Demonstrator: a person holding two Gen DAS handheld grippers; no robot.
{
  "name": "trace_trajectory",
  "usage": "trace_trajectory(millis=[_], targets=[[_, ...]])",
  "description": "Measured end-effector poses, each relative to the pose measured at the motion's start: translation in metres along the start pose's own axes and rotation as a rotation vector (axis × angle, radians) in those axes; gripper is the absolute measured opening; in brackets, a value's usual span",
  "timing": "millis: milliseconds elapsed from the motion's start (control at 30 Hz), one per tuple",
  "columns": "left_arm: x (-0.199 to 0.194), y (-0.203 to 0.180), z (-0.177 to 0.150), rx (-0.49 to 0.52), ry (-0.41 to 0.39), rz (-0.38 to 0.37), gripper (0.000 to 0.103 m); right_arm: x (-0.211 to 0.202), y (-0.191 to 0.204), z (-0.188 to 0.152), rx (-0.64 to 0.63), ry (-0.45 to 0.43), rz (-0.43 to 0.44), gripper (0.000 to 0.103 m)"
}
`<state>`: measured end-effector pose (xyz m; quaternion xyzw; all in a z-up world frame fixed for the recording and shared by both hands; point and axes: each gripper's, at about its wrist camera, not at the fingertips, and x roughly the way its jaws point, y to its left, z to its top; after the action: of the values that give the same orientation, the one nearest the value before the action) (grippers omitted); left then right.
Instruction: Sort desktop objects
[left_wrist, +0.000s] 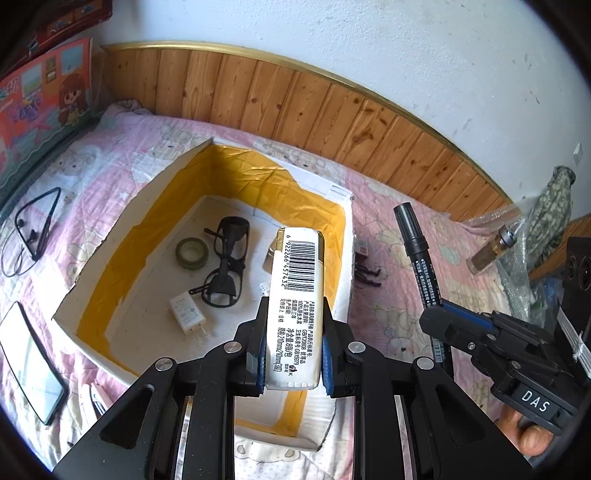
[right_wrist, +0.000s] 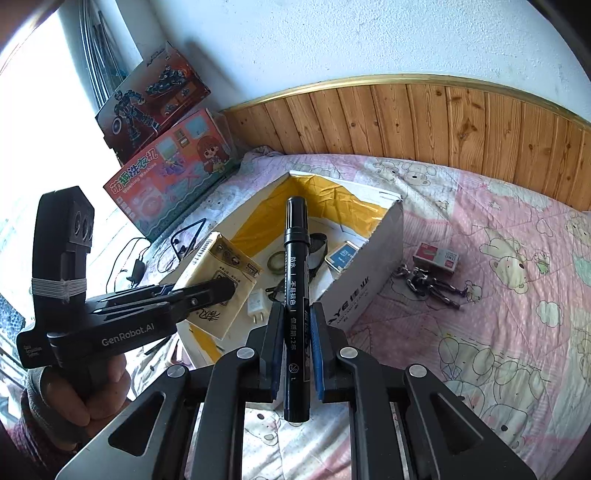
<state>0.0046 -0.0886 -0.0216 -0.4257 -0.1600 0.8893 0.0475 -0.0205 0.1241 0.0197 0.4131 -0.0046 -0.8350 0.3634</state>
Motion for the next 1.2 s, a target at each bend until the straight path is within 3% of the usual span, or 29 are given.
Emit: trace_trajectory(millis=[333, 1200], targets=[[-0.009, 0.019, 0.003, -0.034, -0.018, 0.009, 0.022, 0.013, 0.033, 0.008, -0.042, 0.012, 0.002, 0.015], [0.003, 0.091, 0.016, -0.127, -0.003, 0.077, 0.022, 0.068, 0.070, 0.032, -0.062, 0.081, 0.030, 0.015]])
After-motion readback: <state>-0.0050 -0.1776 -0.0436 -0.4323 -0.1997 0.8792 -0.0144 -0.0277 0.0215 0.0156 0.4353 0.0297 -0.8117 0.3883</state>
